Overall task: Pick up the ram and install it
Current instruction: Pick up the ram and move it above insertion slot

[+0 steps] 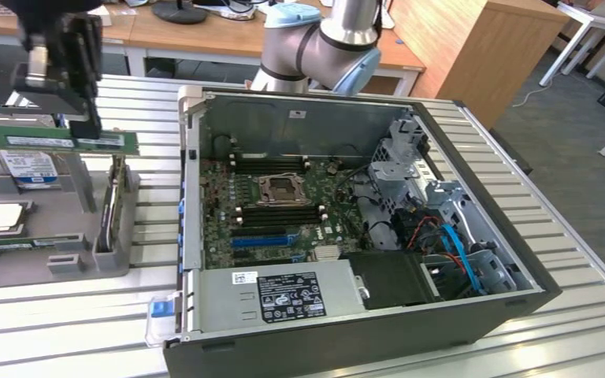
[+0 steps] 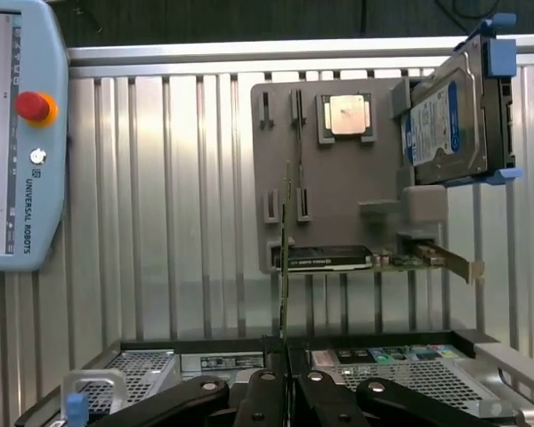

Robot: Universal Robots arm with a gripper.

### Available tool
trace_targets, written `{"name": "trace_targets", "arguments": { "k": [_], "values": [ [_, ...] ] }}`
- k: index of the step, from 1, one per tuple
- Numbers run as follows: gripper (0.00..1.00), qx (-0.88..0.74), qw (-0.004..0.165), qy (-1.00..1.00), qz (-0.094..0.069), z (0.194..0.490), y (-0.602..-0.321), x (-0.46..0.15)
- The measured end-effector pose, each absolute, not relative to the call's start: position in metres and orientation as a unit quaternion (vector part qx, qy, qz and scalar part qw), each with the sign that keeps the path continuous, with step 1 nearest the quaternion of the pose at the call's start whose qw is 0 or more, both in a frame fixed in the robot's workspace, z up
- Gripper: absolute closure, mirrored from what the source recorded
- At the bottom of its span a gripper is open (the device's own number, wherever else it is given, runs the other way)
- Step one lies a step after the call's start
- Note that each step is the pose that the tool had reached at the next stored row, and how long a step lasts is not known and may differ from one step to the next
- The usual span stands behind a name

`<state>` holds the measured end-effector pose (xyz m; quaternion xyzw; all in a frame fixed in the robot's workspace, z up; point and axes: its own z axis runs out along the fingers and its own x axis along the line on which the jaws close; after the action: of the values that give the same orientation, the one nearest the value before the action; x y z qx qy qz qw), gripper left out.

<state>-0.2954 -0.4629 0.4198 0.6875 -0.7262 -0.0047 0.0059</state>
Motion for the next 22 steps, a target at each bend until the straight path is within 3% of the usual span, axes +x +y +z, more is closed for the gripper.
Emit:
{"name": "trace_targets", "arguments": {
  "k": [22],
  "values": [
    [0.88, 0.688, 0.004, -0.726, -0.007, 0.420, -0.463, -0.195]
  ]
}}
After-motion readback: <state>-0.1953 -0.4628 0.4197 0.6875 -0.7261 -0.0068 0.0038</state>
